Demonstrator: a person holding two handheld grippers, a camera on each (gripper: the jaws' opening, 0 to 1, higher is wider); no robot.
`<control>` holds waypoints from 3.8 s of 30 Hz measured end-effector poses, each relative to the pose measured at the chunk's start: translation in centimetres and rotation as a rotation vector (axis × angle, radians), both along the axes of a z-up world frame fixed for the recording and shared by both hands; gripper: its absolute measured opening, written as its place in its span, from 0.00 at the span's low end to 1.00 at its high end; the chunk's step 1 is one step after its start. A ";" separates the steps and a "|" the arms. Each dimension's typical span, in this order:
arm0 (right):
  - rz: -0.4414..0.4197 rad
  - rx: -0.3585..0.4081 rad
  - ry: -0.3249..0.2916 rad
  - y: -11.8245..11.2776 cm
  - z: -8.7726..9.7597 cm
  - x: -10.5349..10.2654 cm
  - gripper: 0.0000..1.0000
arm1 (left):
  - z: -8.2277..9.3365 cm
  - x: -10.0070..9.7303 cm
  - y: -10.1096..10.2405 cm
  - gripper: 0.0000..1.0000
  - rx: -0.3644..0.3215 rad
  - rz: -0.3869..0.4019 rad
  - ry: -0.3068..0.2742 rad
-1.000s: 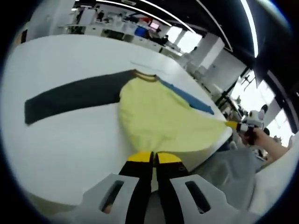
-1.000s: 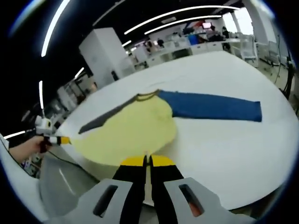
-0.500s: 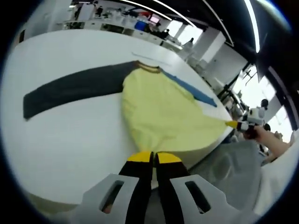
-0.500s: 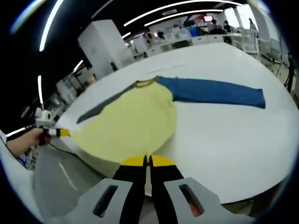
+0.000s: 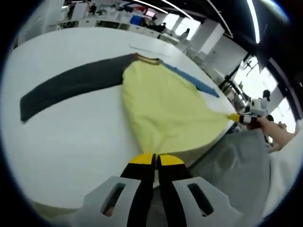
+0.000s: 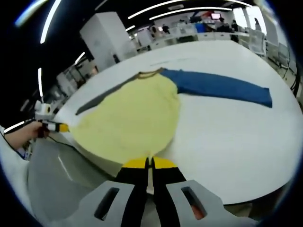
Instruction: Fold the garment on the visible template until the final outline fits inside the template.
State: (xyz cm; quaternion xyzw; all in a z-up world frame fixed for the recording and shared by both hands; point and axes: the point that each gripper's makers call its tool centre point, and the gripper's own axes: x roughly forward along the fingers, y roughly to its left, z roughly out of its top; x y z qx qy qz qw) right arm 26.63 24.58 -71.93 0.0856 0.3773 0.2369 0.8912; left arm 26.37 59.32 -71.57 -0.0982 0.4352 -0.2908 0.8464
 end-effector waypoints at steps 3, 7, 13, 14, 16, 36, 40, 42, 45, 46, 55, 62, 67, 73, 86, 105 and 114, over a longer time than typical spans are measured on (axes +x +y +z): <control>0.006 -0.010 0.009 -0.1 -0.3 -0.1 0.03 | -0.7 -0.3 0.0 0.00 0.019 -0.036 0.006; 0.019 -0.031 0.030 -0.1 -1.0 -0.5 0.03 | -1.6 -0.9 -0.2 0.00 0.066 -0.110 0.017; 0.029 -0.050 0.061 -0.2 -1.8 -0.7 0.03 | -2.3 -1.2 -0.3 0.00 0.128 -0.191 0.015; 0.032 -0.056 0.069 -0.2 -2.0 -0.7 0.03 | -2.4 -1.2 -0.3 0.00 0.138 -0.204 0.015; 0.039 -0.067 0.077 -0.2 -2.2 -0.8 0.03 | -2.6 -1.3 -0.3 0.00 0.166 -0.240 0.012; 0.083 -0.118 0.164 -0.3 -4.4 -2.2 0.04 | -4.0 -1.8 0.0 0.00 0.206 -0.308 0.054; 0.106 -0.147 0.174 -0.2 -4.6 -2.3 0.04 | -4.3 -1.9 0.2 0.00 0.217 -0.321 0.062; 0.121 -0.165 0.178 -0.2 -4.8 -2.3 0.04 | -4.4 -2.0 0.2 0.00 0.226 -0.330 0.063; 0.129 -0.175 0.187 -0.1 -4.8 -2.4 0.04 | -4.5 -2.1 0.2 0.00 0.240 -0.342 0.066; 0.129 -0.177 0.191 -0.2 -4.9 -2.4 0.04 | -4.5 -2.1 0.2 0.00 0.242 -0.344 0.066; 0.140 -0.200 0.210 -0.3 -5.2 -2.5 0.04 | -5.0 -2.5 0.1 0.00 0.251 -0.359 0.085; 0.168 -0.222 0.204 -0.2 -5.2 -2.6 0.04 | -5.1 -2.7 0.1 0.00 0.254 -0.362 0.094; 0.201 -0.248 0.197 -0.1 -5.2 -2.6 0.04 | -5.2 -2.8 0.1 0.00 0.267 -0.379 0.095; 0.239 -0.284 0.197 0.0 -5.2 -2.9 0.05 | -5.1 -3.1 0.0 0.01 0.291 -0.413 0.104; 0.241 -0.318 0.230 -0.8 -5.0 -3.1 0.12 | -4.9 -4.3 0.5 0.03 0.292 -0.433 0.143; 0.169 -0.244 0.158 -1.3 -1.4 -1.4 0.21 | -2.0 -2.5 1.7 0.29 0.201 -0.253 0.075; 0.098 -0.108 0.042 0.0 3.2 1.0 0.29 | 2.1 -0.7 1.2 0.40 0.112 -0.163 -0.017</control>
